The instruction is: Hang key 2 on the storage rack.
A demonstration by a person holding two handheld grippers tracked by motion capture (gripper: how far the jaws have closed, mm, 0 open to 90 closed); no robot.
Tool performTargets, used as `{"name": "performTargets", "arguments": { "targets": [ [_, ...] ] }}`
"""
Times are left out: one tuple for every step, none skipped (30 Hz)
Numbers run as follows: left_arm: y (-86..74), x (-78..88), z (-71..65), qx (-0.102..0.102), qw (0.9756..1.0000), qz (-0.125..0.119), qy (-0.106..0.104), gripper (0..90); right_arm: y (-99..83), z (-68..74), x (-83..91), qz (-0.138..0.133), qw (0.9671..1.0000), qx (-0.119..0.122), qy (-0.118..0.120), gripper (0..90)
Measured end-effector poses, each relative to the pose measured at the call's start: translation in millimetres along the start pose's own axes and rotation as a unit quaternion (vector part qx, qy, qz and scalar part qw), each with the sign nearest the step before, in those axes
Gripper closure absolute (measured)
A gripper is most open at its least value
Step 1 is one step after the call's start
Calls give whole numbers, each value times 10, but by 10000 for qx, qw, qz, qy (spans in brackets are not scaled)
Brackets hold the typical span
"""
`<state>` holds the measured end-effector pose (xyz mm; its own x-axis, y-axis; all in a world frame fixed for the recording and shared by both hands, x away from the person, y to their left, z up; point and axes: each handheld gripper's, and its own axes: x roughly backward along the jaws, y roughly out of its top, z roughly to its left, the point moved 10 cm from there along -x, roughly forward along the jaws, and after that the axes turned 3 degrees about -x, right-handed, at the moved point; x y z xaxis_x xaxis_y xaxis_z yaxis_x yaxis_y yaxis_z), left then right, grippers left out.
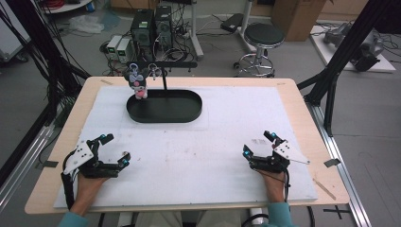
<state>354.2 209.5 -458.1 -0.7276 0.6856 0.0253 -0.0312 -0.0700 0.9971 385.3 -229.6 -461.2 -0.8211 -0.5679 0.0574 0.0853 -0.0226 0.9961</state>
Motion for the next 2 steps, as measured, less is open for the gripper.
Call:
{"name": "performTargets", "arguments": {
  "targets": [
    [0,-1,1,2,10000,-2,17,17,0,0,0,1,10000,1,0,5],
    [0,1,1,4,10000,-8,17,17,-1,2,1,6,10000,-3,-1,6]
  ]
}}
